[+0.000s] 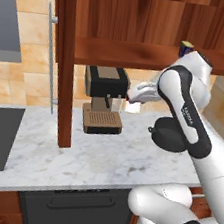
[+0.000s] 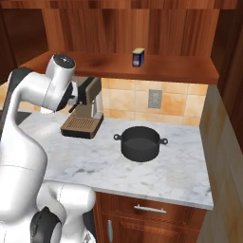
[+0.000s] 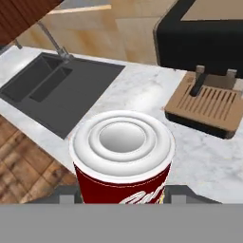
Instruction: Restock the canned food cabinet by taking the new fresh canned food from the counter and placing it in the cabinet. Then, take the old canned food from the cabinet and place it on the counter.
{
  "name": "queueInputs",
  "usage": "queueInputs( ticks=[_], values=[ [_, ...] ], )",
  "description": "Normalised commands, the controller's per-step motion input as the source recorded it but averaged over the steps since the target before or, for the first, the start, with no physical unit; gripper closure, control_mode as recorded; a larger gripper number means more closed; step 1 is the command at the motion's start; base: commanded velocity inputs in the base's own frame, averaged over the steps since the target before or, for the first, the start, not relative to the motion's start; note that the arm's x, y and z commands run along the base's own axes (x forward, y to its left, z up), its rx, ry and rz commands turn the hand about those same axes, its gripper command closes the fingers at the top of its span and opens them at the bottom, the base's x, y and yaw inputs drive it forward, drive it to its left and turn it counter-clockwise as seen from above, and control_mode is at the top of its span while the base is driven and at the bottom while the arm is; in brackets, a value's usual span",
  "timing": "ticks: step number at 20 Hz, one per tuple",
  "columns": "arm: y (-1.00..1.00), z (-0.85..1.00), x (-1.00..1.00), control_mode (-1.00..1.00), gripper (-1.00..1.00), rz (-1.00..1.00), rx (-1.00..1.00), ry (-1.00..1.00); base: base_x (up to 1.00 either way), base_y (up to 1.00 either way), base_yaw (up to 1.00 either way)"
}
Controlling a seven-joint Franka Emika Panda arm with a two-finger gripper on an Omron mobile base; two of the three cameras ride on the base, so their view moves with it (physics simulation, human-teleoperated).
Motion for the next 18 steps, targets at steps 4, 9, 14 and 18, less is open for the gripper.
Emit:
queueInputs(
  ticks=[4, 9, 14, 18],
  values=[
    [0.25, -1.0, 0.08, -1.0, 1.0, 0.26, 0.02, 0.41, 0.0, 0.0, 0.0],
    [0.35, -1.0, 0.53, -1.0, 1.0, 0.15, 0.02, 0.12, 0.0, 0.0, 0.0],
    [0.38, -1.0, 0.33, -1.0, 1.0, 0.16, -0.01, 0.0, 0.0, 0.0, 0.0],
    [0.36, -1.0, 0.0, -1.0, 1.0, 0.17, -0.11, -0.03, 0.0, 0.0, 0.0]
  ],
)
